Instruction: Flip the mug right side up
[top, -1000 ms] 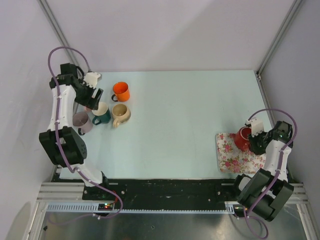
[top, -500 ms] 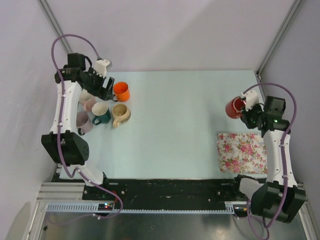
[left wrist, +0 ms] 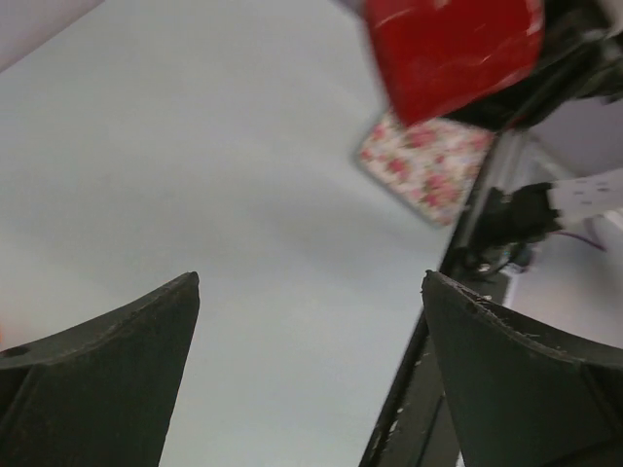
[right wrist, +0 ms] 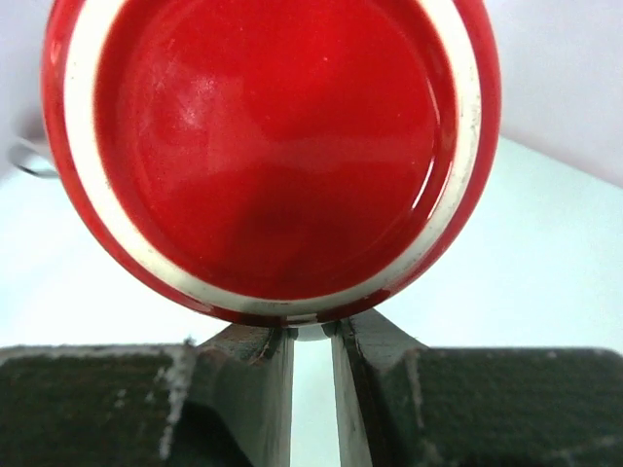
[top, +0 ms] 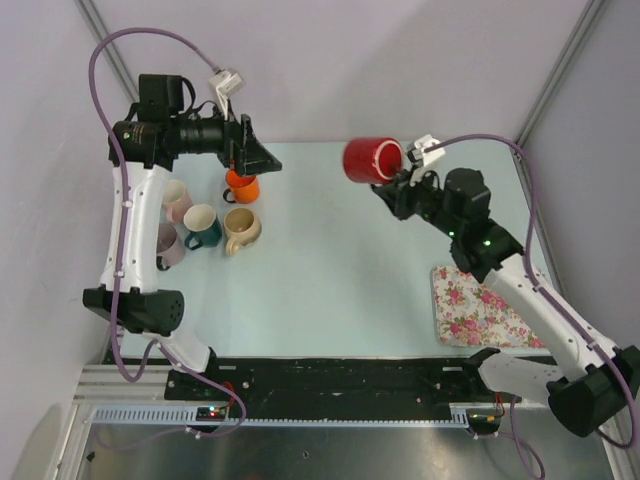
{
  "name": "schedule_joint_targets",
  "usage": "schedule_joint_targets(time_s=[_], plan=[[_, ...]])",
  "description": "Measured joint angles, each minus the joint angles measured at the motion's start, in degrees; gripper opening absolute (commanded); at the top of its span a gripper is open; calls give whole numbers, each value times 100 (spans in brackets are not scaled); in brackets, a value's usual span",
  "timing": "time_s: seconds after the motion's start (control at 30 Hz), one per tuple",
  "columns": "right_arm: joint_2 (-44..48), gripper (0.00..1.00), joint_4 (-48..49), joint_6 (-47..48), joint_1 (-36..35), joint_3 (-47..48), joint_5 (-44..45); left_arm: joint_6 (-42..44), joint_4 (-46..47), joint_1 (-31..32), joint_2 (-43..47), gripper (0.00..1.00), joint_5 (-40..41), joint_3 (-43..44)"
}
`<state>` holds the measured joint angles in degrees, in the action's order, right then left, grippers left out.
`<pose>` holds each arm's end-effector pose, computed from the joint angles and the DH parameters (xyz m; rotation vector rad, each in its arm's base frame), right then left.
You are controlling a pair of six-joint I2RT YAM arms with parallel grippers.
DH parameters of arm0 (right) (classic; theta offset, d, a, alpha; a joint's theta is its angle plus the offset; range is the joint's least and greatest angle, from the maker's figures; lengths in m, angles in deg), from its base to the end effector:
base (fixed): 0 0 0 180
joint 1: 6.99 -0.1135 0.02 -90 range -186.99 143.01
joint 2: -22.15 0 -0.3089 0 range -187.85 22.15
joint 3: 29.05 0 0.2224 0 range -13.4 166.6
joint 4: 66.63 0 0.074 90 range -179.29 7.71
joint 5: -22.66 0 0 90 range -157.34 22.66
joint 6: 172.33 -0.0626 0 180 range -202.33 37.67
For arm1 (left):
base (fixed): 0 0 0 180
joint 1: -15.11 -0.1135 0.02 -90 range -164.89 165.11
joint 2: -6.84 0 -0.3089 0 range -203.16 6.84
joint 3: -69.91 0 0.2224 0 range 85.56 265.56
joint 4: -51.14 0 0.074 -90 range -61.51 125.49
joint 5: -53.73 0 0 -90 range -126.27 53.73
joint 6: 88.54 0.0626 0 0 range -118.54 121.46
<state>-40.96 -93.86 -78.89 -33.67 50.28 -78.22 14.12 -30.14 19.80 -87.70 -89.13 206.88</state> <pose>0.1974 0.1124 0.4252 -0.5964 1.6797 0.4607 0.2906 -0.0739 0.5014 0.7838 1.9345 -0.9394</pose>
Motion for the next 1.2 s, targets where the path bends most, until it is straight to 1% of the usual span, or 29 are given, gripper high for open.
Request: schedule_joint_targets(time_s=[0.1,0.17,0.23,0.4,0.53,0.6,0.8,0.87,0.97,1.0,1.03,1.07,1.1,1.13,1.17,1.2], plan=[[-275,0,1128,-811,-610,11,7,-396,-9,225,-52,99,-562,527],[-487,0,1799,-1257,-944,44,-9,-669,-7,337,-90,97,-859,866],[-688,0,2262,-1572,-1185,125,-9,-920,39,442,-114,95,-1093,1134],[-1095,0,3025,-2063,-1567,382,-114,-1335,170,741,-114,87,-1342,1318],[-1261,0,3333,-2264,-1716,551,-273,-1565,264,822,-129,83,-1355,1318],[-1311,0,3451,-2345,-1746,616,-365,-1676,343,822,-142,77,-1375,1318],[-1591,0,3735,-2511,-1775,767,-529,-1926,557,901,-168,54,-1606,1318],[-1749,0,3753,-2594,-1786,828,-595,-2017,634,935,-170,43,-1700,1320],[-1934,0,3952,-2695,-1786,957,-656,-2186,675,890,-190,11,-1808,1322],[-1989,0,4033,-2715,-1779,1012,-658,-2302,673,881,-190,6,-1919,1322],[-2041,2,4096,-2813,-1753,1067,-684,-2334,732,879,-186,3,-2081,1322],[-2094,8,4177,-2911,-1746,1110,-717,-2352,833,887,-179,2,-2164,1322],[-2133,30,4256,-2973,-1746,1139,-750,-2402,920,890,-164,1,-2236,1309],[-2157,49,4284,-3018,-1746,1163,-767,-2435,986,879,-138,0,-2249,1279],[-2170,72,4277,-3053,-1744,1178,-796,-2455,1043,866,-105,0,-2201,1231],[-2184,86,4194,-3029,-1742,1207,-837,-2459,1088,868,-76,0,-2094,1169]])
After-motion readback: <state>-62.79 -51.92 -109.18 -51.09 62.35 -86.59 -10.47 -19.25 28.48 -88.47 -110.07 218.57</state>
